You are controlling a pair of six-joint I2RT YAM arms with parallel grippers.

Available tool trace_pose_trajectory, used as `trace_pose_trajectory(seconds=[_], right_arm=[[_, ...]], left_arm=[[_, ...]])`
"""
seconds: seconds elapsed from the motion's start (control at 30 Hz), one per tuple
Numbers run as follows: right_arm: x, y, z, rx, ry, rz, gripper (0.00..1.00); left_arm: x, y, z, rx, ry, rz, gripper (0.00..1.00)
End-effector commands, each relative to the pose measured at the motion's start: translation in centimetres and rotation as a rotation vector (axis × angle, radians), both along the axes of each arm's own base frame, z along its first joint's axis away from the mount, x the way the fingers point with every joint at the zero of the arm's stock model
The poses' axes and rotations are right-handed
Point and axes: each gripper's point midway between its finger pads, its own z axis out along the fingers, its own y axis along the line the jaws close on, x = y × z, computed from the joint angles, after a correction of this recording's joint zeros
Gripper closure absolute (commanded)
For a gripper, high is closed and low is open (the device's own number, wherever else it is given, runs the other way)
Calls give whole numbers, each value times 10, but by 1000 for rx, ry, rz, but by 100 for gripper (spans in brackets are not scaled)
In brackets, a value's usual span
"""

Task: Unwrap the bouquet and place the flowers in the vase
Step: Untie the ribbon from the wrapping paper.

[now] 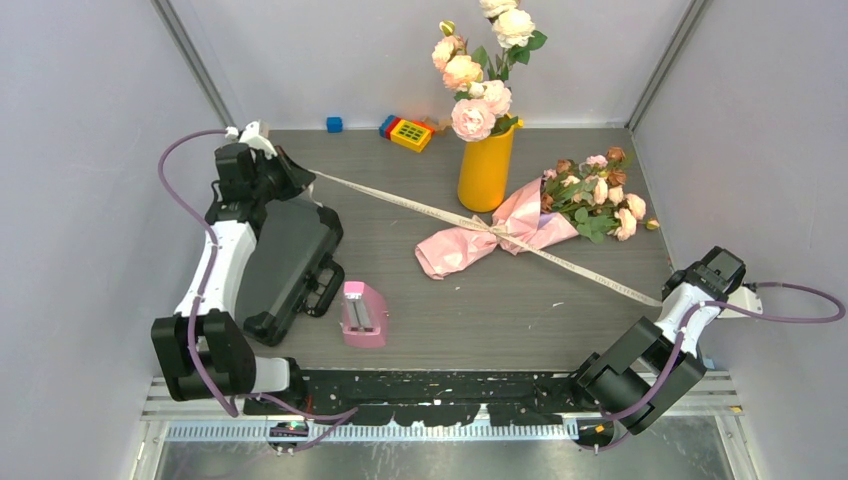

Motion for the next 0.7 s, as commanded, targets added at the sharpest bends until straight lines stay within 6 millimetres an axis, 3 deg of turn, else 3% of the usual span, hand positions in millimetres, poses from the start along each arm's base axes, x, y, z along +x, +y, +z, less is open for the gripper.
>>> trace_pose_trajectory(seconds=[0.0,0.67], right_arm=[[-5,-11,9,-39,10,-44,100],[-17,-18,17,-73,43,-93,100]], left_arm=[[3,16,28,22,-68,26,100],[7,87,44,39,-77,176,100]])
